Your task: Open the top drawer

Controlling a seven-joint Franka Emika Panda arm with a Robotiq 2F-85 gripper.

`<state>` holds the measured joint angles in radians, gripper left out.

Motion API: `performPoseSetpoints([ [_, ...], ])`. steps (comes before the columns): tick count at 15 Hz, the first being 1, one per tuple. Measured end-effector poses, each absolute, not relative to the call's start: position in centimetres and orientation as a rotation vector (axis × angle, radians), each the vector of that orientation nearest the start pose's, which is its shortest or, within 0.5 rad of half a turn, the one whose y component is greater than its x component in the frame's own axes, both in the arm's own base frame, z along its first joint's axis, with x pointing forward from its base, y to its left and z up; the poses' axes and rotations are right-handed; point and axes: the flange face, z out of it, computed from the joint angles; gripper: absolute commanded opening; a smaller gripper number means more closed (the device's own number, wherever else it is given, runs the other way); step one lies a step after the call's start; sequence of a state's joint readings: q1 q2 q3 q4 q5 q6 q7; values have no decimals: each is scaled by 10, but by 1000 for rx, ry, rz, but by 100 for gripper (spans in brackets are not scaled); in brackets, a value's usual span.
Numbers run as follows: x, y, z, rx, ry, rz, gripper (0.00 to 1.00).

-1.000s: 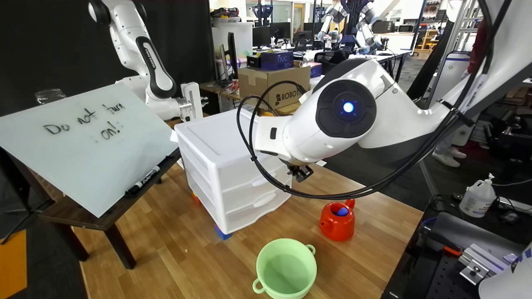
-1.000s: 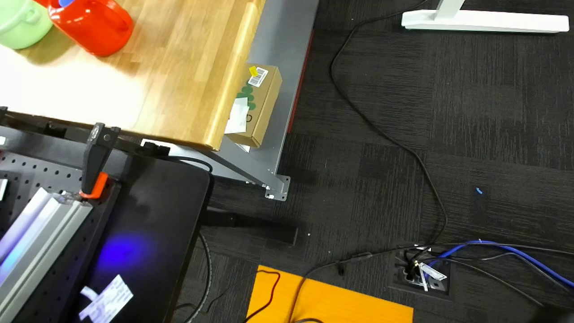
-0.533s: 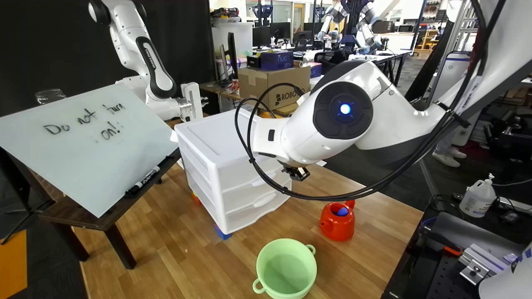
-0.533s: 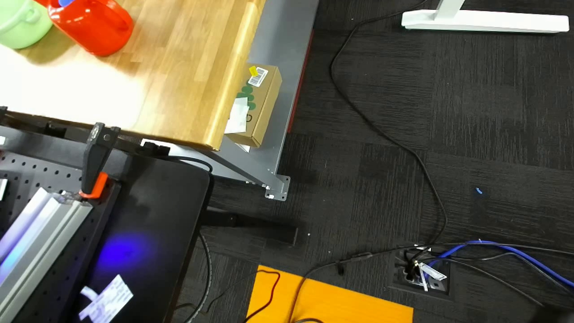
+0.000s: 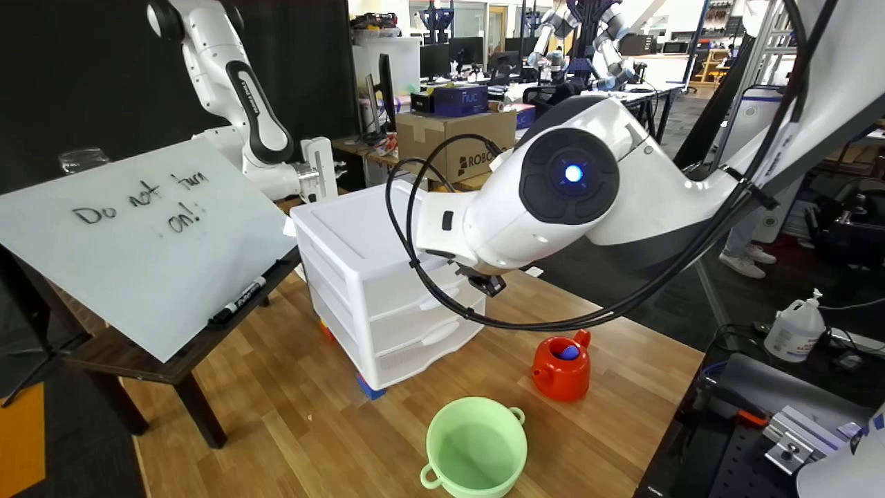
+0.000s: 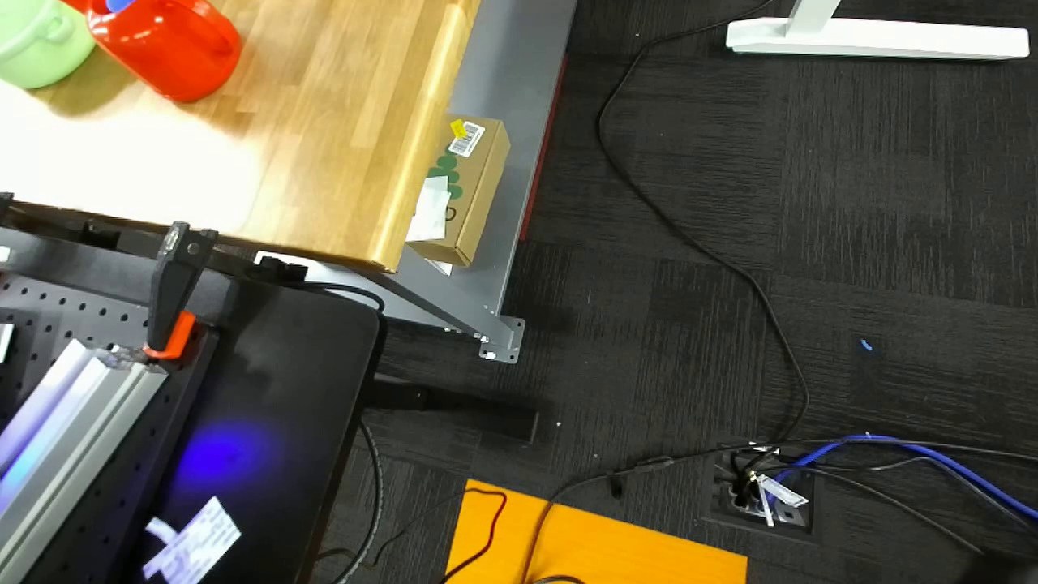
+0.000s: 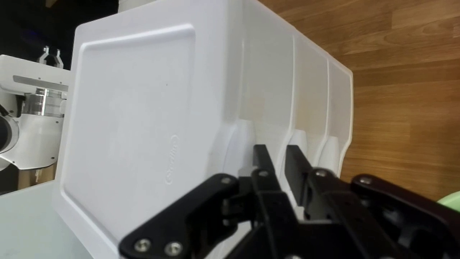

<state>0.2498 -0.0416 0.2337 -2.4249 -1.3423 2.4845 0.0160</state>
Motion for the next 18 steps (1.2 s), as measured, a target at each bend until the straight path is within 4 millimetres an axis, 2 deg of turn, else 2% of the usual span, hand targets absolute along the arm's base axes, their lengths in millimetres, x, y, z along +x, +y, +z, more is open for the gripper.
performPoseSetpoints([
  [7,432,231,330,1601,1667,327,99],
  [13,433,231,330,1434,1699,353,100],
  [18,440,234,317,1347,1717,372,100],
])
